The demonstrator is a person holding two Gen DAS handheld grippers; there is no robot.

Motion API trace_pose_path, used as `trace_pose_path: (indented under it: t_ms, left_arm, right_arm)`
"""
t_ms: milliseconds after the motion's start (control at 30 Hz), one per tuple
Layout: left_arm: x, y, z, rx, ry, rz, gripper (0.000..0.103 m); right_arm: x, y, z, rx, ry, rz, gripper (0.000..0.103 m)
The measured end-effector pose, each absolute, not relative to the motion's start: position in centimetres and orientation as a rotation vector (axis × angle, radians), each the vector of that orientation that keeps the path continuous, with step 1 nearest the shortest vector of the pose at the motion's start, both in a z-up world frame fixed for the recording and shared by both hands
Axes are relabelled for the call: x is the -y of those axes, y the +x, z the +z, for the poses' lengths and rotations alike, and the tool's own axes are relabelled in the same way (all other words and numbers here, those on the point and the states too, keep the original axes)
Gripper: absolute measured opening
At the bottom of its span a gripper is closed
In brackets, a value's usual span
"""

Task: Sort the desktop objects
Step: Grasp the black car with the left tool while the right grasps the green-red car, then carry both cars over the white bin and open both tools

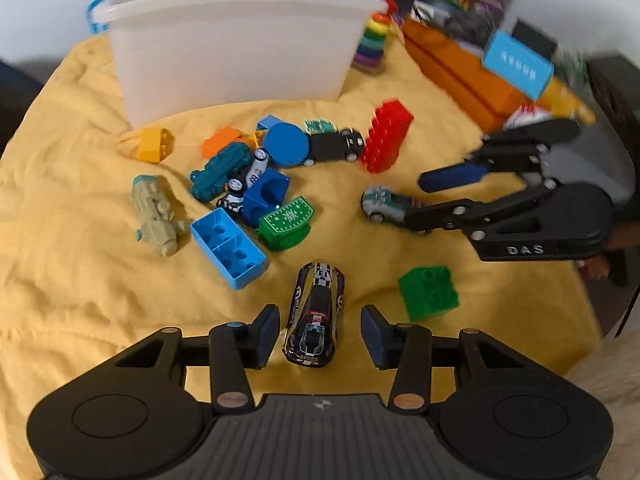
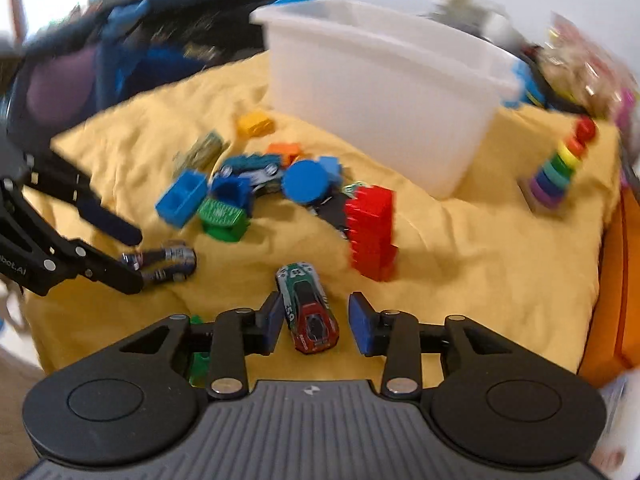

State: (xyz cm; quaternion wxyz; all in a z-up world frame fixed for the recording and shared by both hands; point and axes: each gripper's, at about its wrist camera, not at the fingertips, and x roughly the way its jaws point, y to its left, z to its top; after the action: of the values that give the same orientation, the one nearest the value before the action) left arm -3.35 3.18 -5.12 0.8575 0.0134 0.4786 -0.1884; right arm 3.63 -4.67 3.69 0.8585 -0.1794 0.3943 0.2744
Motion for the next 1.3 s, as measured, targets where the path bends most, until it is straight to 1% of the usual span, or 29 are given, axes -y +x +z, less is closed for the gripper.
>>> trace_pose_path:
  t_ms: [100, 200, 233, 267, 300, 367, 433, 600, 800, 867, 1000, 1133, 1233, 1300]
  left_arm:
    - [-2.3, -3.1, -5.5, -1.003, 0.086, -0.390, 0.049]
    - [-2.4, -2.9, -6.0, -1.016, 0.080, -0.381, 0.048]
    - [-2.3, -2.9, -6.0, -1.013, 0.078, -0.377, 0.044]
    - [-2.3, -2.9, -6.0, -1.012, 0.088, -0.372, 0.034]
    - [-2.2, -2.9, -6.0, -1.013, 0.104, -0.371, 0.033]
    - [-2.1, -2.8, -5.8, -1.022, 0.104, -0.373, 0.033]
    - [-2.1, -2.7, -5.2, -1.021, 0.101, -0.376, 0.033]
    - [-2.7, -2.7, -1.4, -0.930, 0.084, -0.376, 0.033]
    - [-3.8, -0.3, 5.0, -0.749, 0.076, -0.340, 0.033]
    - [-4.2, 1.4, 7.1, -0.675, 0.084, -0.322, 0.033]
    - [-5.3, 5.6, 10.0, -0.588, 0.079, -0.281, 0.033]
    - [-6.1, 10.3, 10.5, -0.560, 0.092, -0.233, 0.033]
    - [-6.3, 13.6, 9.2, -0.603, 0.095, -0.200, 0.033]
    - [-6.6, 14.8, 8.0, -0.660, 0.073, -0.205, 0.033]
  right_arm:
    - [4.0, 4.5, 2.3, -0.864, -0.392, 0.596, 0.040]
    - [3.6, 4.8, 1.4, -0.860, -0.391, 0.591, 0.040]
    - [3.7, 4.9, 1.3, -0.864, -0.374, 0.588, 0.040]
    - [3.7, 5.0, 1.4, -0.868, -0.363, 0.585, 0.039]
    - [3.7, 5.0, 1.4, -0.872, -0.357, 0.583, 0.038]
    - [3.6, 4.7, 1.5, -0.871, -0.361, 0.584, 0.034]
    - [3.5, 4.4, 1.6, -0.867, -0.377, 0.580, 0.034]
    - [3.0, 3.6, 3.2, -0.843, -0.398, 0.582, 0.033]
    - [3.0, 4.0, 7.9, -0.706, -0.389, 0.557, 0.033]
    - [2.8, 4.7, 9.7, -0.643, -0.392, 0.536, 0.033]
    - [2.4, 7.5, 12.5, -0.548, -0.386, 0.498, 0.033]
    - [2.5, 11.4, 14.8, -0.496, -0.309, 0.437, 0.034]
    - [2.5, 14.2, 15.6, -0.498, -0.280, 0.376, 0.034]
    - [2.4, 16.0, 15.2, -0.526, -0.280, 0.338, 0.034]
